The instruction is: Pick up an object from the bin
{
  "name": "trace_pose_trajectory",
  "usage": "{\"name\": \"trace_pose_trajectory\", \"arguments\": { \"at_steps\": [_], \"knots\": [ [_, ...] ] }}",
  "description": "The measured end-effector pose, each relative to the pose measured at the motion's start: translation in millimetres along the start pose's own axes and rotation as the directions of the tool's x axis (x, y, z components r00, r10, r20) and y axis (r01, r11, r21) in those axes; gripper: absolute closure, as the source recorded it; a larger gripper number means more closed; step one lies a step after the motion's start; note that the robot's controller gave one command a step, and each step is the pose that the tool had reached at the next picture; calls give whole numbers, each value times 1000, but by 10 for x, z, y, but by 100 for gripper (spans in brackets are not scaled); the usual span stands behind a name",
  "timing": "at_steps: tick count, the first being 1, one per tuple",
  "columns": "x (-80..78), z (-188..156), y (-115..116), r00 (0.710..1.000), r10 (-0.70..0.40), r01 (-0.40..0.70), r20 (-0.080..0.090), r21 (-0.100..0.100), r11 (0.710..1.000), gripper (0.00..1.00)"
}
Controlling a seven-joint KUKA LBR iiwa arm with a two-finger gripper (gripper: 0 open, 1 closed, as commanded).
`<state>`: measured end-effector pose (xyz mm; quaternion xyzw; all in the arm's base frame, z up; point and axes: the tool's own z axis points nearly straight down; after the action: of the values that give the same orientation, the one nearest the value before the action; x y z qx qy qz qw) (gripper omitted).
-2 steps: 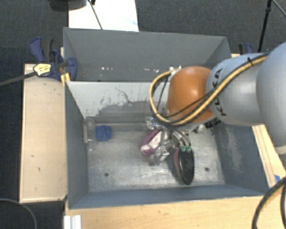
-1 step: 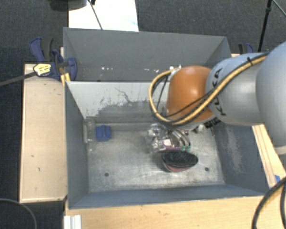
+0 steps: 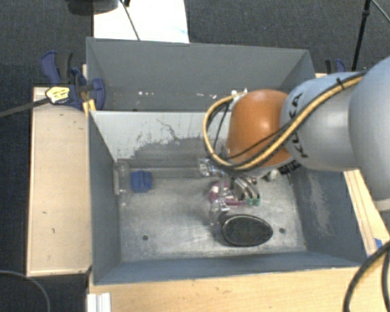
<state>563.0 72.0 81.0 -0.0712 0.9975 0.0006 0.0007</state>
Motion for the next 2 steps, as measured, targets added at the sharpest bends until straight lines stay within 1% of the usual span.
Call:
{"name": "trace_pose_trajectory", "arguments": {
  "at_steps": [1, 2],
  "knots": [
    [427, -167, -637, 935, 355, -355, 1, 2, 935, 0],
    [422, -170, -628, 935, 354, -354, 2, 1, 935, 100]
  ]
}}
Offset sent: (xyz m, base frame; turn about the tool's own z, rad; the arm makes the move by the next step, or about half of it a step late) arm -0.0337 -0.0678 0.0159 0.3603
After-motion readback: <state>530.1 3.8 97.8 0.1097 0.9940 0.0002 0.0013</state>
